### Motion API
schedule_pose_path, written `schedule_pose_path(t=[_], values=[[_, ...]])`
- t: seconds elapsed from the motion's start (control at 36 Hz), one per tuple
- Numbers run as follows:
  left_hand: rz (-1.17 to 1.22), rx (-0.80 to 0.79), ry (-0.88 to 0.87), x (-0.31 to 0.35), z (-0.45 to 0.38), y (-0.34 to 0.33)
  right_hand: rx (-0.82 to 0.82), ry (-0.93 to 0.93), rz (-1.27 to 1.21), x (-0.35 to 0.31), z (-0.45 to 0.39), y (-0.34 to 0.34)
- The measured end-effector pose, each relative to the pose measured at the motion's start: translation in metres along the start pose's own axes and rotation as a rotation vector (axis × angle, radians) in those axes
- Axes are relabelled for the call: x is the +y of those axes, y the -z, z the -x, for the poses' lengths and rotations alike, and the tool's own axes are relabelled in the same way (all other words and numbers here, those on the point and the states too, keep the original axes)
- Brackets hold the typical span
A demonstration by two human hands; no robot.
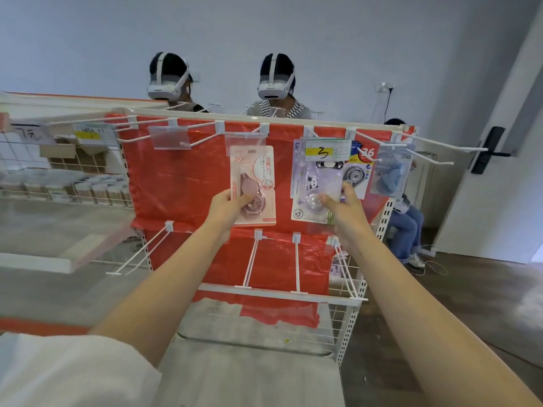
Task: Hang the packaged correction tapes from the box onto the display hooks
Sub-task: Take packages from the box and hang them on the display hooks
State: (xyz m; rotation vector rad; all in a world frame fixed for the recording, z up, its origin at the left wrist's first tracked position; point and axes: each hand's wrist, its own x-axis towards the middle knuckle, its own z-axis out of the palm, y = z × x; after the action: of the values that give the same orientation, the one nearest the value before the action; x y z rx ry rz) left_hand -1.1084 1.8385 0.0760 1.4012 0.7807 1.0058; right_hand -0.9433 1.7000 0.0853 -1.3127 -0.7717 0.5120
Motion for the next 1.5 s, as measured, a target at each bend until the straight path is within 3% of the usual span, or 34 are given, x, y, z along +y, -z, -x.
schedule_pose_path(t=[0.19,0.47,1.31,1.5], values=[[0.002,-0.021,0.002,-0.004,-0.004,-0.001,0.006,-0.110,-0.044,0.014,0.002,0.009],[0.008,-0.023,0.026,-0.008,-0.009,-0.006,-0.079,-0.071,0.011,0.011,0.000,0.004],[0.092,-0.043,0.032,-0.012,-0.014,-0.004,0.012,-0.088,-0.105,0.013,0.000,0.005],[0.091,-0.051,0.044,-0.014,-0.017,-0.005,-0.042,-0.111,-0.020,0.019,0.000,0.004]])
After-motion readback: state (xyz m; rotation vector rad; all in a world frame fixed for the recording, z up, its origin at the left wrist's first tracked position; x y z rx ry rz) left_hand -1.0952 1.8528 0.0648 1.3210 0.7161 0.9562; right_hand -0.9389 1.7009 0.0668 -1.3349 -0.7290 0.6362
